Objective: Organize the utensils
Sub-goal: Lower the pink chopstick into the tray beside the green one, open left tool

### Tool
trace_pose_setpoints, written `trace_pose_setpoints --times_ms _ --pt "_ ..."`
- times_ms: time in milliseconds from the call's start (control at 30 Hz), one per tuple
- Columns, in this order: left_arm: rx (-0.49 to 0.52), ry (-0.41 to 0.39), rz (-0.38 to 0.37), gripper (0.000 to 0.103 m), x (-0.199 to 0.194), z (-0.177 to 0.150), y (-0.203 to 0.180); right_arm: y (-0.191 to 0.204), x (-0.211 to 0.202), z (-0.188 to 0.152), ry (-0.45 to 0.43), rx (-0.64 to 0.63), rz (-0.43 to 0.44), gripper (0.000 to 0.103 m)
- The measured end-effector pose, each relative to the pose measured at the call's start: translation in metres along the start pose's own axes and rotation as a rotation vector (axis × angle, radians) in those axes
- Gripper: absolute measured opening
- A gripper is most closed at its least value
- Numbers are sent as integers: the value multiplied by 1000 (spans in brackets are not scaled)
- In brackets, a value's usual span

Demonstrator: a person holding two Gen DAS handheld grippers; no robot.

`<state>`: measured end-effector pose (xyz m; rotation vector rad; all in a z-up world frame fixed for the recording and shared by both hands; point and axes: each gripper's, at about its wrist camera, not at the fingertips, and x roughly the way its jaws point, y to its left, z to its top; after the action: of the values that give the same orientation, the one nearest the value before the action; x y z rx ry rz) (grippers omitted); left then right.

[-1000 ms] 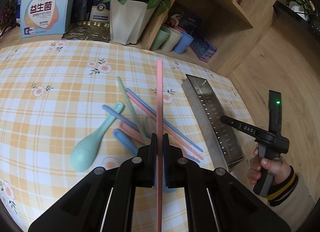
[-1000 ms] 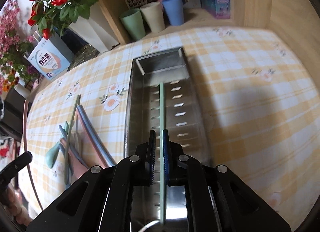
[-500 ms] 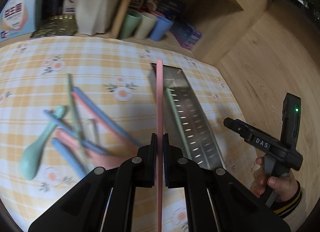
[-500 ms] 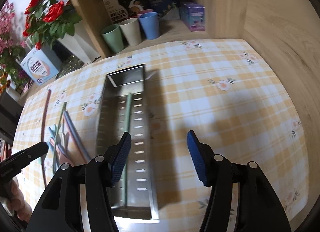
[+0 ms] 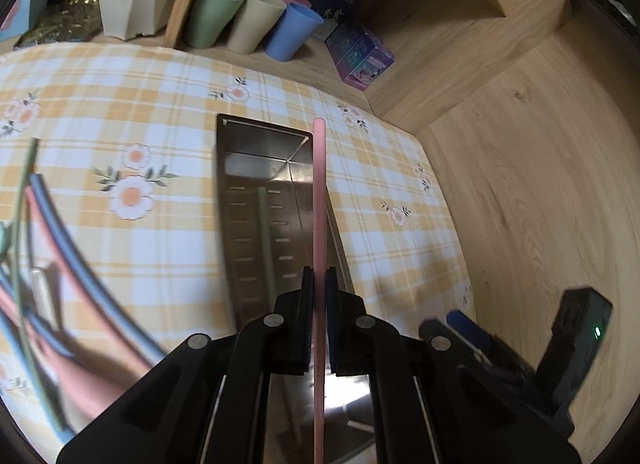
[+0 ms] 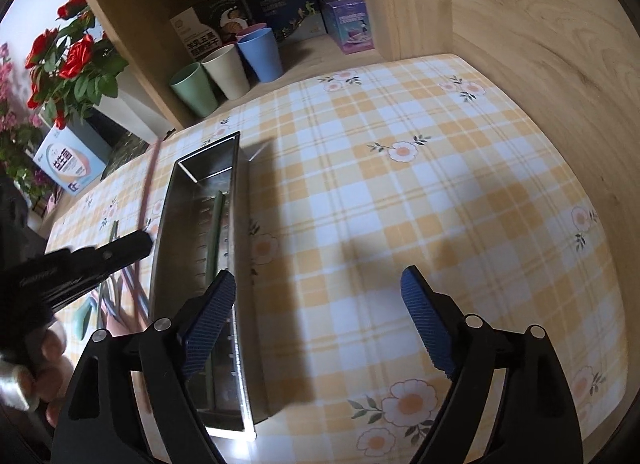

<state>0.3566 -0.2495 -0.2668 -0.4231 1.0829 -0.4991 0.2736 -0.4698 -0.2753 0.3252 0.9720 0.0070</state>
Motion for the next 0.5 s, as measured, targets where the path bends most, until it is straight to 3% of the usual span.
trace_pose_setpoints --times_ms 333,500 --pt "58 68 116 6 43 -1 -6 -14 0 -4 -1 33 6 82" --pt "66 106 123 7 51 -5 0 -14 -2 -5 -4 41 5 82"
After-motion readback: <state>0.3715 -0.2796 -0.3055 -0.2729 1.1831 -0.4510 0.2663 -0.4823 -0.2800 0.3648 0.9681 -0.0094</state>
